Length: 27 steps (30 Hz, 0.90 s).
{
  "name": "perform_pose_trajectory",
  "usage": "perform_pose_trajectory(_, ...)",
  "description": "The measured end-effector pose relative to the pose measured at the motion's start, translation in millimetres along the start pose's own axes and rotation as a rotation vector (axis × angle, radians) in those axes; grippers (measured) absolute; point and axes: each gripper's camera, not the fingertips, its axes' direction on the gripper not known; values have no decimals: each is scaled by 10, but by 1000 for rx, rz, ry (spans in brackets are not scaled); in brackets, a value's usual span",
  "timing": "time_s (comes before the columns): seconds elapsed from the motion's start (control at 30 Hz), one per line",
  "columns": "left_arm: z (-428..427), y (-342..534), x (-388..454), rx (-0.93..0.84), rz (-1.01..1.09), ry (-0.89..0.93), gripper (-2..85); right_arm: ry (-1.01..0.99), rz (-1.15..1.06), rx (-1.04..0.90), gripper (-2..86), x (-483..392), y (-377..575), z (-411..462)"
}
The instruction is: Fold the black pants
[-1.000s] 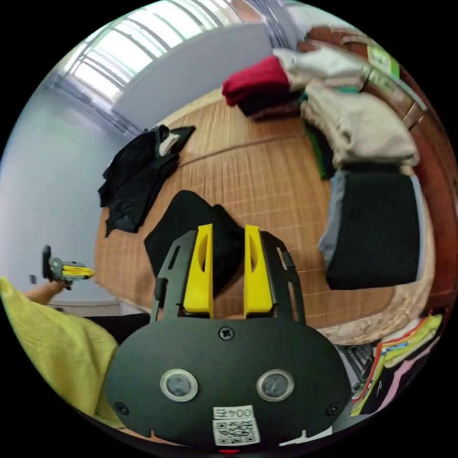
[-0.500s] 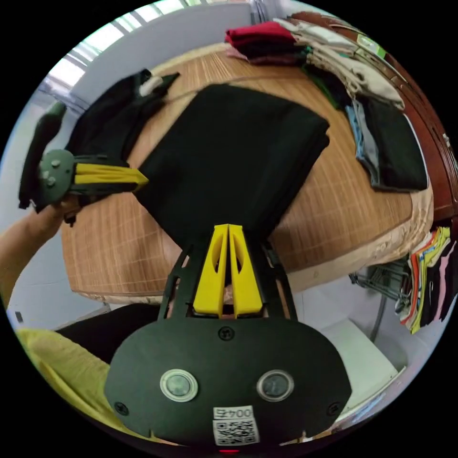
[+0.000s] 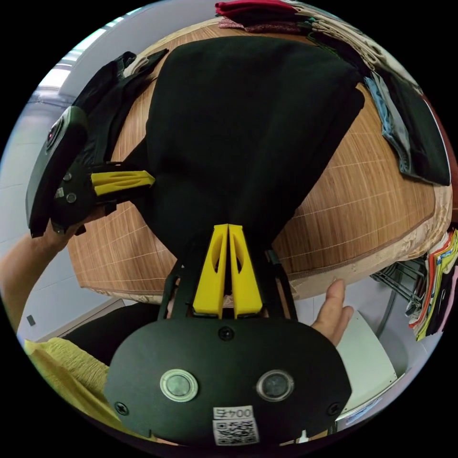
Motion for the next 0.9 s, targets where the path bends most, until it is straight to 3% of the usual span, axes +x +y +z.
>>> perform_pose_trajectory(0.43,168,-33,-710,57,-174,393,2,102,-50,24,-7,158,177,-76)
perform_pose_trajectory(0.7,176,-133,-702,33,-92,332,5,87,4,22,-6,411,288,-175)
perform_pose_trajectory(0.9,193,-36,-902,44,-132,420,18,-48,65,45,18,783,439,-395)
